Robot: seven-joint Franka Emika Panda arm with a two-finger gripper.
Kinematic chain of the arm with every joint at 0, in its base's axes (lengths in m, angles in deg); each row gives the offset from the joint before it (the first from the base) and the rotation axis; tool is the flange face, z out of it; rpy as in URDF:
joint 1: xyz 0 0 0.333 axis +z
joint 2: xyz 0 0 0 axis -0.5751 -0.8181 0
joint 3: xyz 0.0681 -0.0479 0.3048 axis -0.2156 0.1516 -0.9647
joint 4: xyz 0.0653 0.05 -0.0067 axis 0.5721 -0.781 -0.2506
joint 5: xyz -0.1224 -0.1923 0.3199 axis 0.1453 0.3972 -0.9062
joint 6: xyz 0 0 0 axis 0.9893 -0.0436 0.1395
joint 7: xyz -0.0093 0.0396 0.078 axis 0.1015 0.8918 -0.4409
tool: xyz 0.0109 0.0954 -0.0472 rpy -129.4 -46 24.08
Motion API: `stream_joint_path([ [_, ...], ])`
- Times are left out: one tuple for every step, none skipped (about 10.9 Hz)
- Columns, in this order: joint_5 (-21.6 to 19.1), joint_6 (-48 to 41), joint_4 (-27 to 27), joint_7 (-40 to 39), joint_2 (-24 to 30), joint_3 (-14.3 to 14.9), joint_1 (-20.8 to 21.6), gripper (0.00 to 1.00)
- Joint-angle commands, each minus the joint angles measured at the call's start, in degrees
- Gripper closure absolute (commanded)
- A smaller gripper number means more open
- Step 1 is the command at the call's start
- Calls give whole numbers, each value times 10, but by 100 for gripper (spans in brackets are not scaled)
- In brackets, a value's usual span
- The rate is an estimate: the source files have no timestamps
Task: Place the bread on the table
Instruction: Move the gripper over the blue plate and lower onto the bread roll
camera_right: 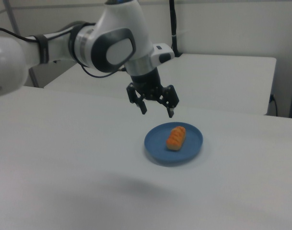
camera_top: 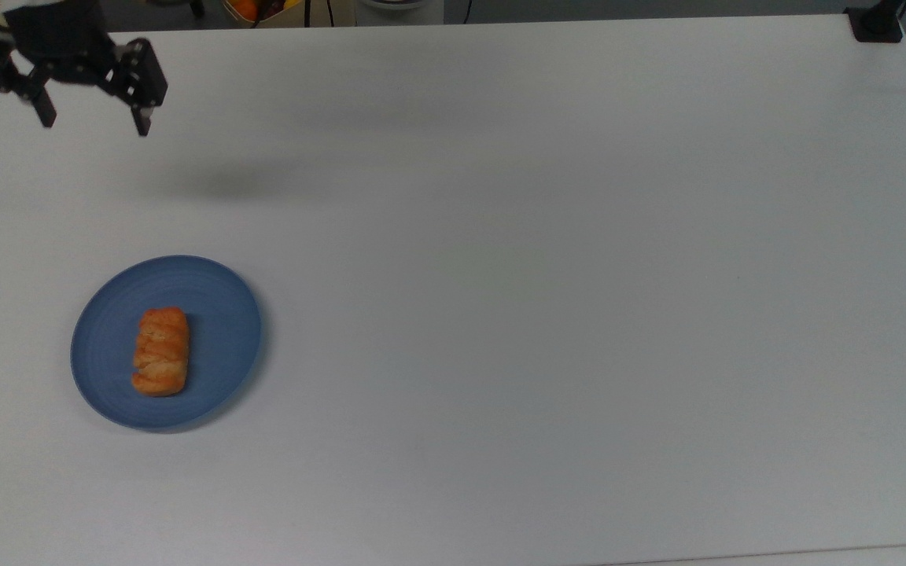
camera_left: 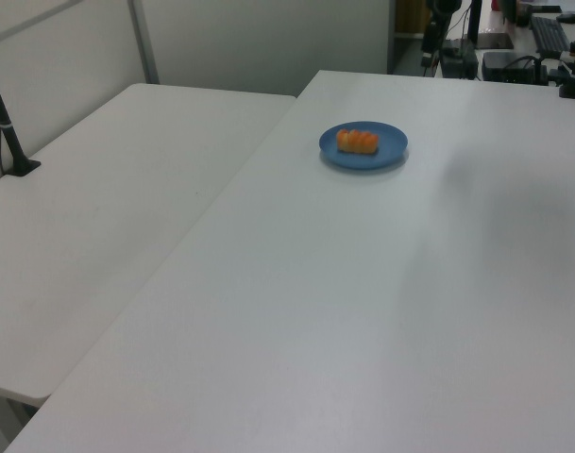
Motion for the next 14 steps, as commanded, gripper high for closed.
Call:
stream_joint_path([
  [-19,104,14,-11,-59,-2,-4,0],
  [-19,139,13,-10,-79,-4,-4,0],
  [-19,169,12,-9,-95,-7,-2,0],
  [-19,196,12,-6,-112,-10,0,0],
  [-19,219,11,-5,-125,-16,1,0],
  [-19,241,11,-2,-140,-23,0,0],
  [-19,265,11,2,-155,-25,1,0],
  [-20,294,11,6,-170,-25,1,0],
  [-27,323,11,21,-183,-25,1,0],
  [-40,355,11,43,-199,-29,1,0],
  [-43,385,10,57,-211,-36,0,0],
  [-43,405,10,68,-225,-38,1,0],
  [-43,427,10,74,-236,-41,1,0],
  [-43,451,9,76,-247,-46,1,0],
])
